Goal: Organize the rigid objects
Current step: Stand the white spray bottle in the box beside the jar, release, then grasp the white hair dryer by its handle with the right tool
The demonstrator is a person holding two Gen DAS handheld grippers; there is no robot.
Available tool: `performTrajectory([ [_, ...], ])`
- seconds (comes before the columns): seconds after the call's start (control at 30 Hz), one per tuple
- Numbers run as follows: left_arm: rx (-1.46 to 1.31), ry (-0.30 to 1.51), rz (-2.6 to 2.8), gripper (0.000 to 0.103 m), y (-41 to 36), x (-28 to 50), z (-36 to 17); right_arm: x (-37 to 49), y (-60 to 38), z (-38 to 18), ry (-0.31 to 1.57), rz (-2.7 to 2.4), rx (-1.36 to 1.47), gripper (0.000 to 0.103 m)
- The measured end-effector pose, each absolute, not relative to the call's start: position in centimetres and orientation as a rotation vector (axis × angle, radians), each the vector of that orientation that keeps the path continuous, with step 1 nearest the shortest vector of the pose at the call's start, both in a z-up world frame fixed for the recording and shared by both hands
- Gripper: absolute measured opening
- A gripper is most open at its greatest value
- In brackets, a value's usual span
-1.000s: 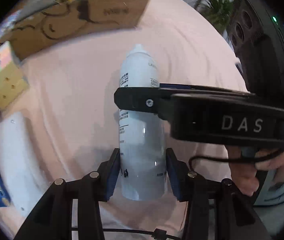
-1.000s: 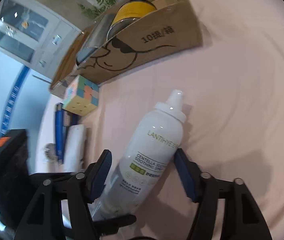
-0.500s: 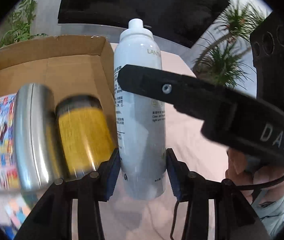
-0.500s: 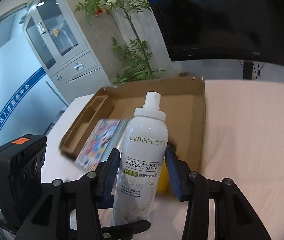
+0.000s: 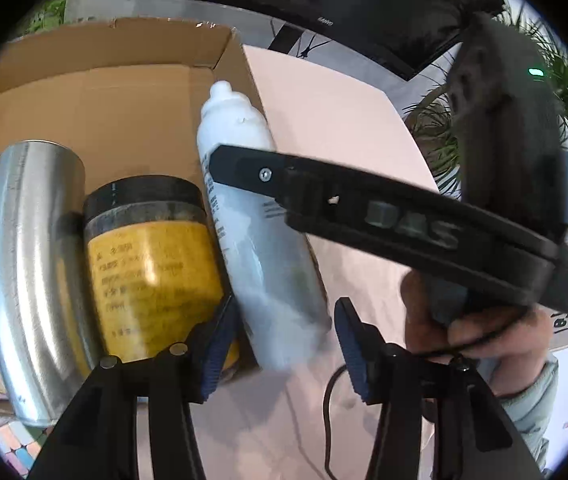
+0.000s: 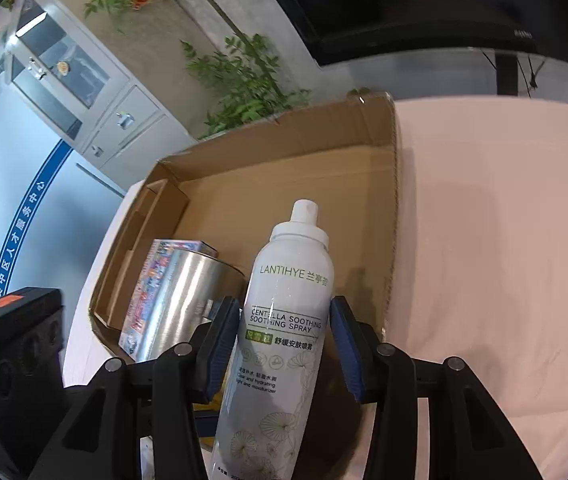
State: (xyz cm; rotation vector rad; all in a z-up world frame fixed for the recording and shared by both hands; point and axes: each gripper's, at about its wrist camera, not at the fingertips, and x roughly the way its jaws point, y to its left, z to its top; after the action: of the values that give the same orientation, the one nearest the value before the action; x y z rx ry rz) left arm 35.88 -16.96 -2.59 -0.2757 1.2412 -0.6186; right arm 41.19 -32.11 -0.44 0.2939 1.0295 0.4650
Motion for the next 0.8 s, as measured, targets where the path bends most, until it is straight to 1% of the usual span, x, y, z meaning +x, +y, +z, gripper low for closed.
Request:
performTrajectory([
  [0.07, -0.258, 1.19, -0.62, 0.049, -15.8, 34.6, -1.5, 40.7, -32.5, -0.5, 1.025, 0.435, 0.28, 0.049],
  [0.1, -0.245, 1.157, -0.608, 0.049, -15.2, 34.1, -1.0, 40.3, -32.5, -0.3, 1.021, 0.427, 0.291, 0.06],
  [0.13, -0.218, 1.097, -0.579, 0.051, -13.9, 32.5, 0.1, 39.7, -32.7, 0.0, 1.006, 0.415, 0.295, 0.067],
  [0.17, -0.206, 1.066, -0.567, 0.051, -13.1, 31.7, 0.6, 38.8, -33.0, 0.7, 0.977, 0.384, 0.286, 0.077],
  [0.2, -0.194, 1.014, -0.545, 0.051, -11.6, 29.9, 1.6, 37.4, -33.2, 1.6, 0.95, 0.36, 0.265, 0.081],
  [0.23, -0.186, 0.976, -0.529, 0.055, -10.2, 28.8, 2.2, 35.9, -33.2, 2.5, 0.917, 0.346, 0.235, 0.082],
  [0.27, -0.172, 0.935, -0.508, 0.059, -8.7, 27.2, 3.0, 33.8, -32.9, 3.4, 0.874, 0.336, 0.2, 0.09],
  [0.3, -0.151, 0.896, -0.476, 0.072, -7.1, 25.5, 3.8, 31.3, -32.3, 4.2, 0.831, 0.32, 0.167, 0.102],
  [0.33, -0.118, 0.848, -0.424, 0.083, -4.8, 22.8, 4.9, 28.2, -31.5, 4.6, 0.776, 0.298, 0.118, 0.102],
  [0.43, -0.076, 0.793, -0.315, 0.084, 0.9, 17.3, 6.7, 21.1, -28.5, 4.7, 0.703, 0.318, 0.023, 0.103],
  [0.47, -0.071, 0.798, -0.282, 0.084, 2.0, 16.6, 6.9, 18.8, -27.2, 4.3, 0.688, 0.341, 0.004, 0.103],
  [0.57, -0.089, 0.826, -0.156, 0.084, 7.9, 11.1, 7.4, 13.0, -23.0, 2.2, 0.697, 0.454, 0.02, 0.103],
  [0.67, -0.14, 0.863, -0.114, 0.084, 11.9, 7.8, 5.0, 9.3, -18.4, -0.4, 0.767, 0.607, 0.065, 0.102],
  [0.8, -0.268, 0.964, -0.168, 0.084, 14.4, 6.1, -1.1, 6.4, -12.6, -3.6, 0.84, 0.663, 0.033, 0.102],
])
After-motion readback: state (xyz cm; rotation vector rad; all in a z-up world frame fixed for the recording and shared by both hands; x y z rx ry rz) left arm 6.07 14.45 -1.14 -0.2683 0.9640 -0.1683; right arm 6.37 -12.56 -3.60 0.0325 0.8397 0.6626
